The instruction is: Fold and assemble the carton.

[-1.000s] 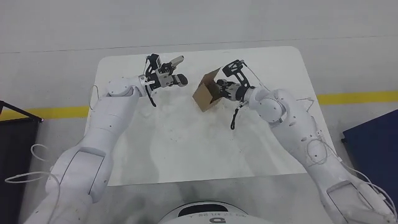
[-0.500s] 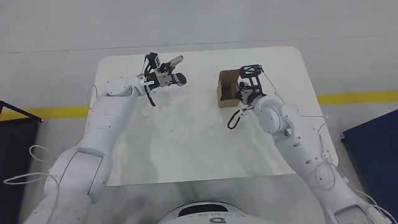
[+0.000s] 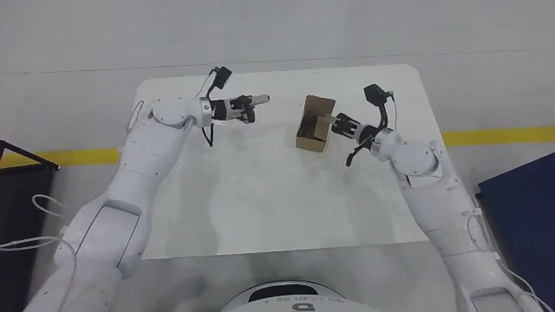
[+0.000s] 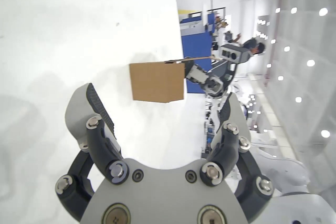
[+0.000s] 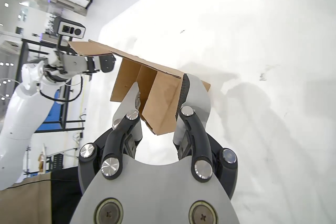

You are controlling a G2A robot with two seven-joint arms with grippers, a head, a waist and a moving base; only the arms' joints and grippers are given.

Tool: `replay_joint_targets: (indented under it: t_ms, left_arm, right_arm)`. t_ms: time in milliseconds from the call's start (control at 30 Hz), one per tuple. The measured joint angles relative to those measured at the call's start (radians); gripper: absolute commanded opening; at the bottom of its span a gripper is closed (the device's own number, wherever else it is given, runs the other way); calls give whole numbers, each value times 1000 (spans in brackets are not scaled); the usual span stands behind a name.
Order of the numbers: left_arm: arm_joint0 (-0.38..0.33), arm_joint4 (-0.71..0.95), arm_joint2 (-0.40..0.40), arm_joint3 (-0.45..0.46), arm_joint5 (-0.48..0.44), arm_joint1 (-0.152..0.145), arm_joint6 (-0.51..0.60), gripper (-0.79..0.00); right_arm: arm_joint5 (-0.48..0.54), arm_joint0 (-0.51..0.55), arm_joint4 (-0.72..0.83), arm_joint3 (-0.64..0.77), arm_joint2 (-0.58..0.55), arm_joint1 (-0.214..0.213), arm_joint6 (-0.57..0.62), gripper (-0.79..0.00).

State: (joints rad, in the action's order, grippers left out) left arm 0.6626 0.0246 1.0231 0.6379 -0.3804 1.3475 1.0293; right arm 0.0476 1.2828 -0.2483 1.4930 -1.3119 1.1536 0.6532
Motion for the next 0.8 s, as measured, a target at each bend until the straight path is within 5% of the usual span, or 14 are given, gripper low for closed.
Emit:
replay_joint_targets:
  t_ms: [267,467,800]
  left_arm:
    - [-53,-64,-98,25,24,39,35,-40]
    - [-119,-58,-186,-54,32,94,53,-212]
    - [-207,-66,-290,-191,41,185,66,-311]
  right_arm:
    - [87,9,151,-46,-32,-2,55,-443]
    - [129,16,201,-87,-33,-1,30,-379]
    - [151,8,217,-137,-19,0,24,-345]
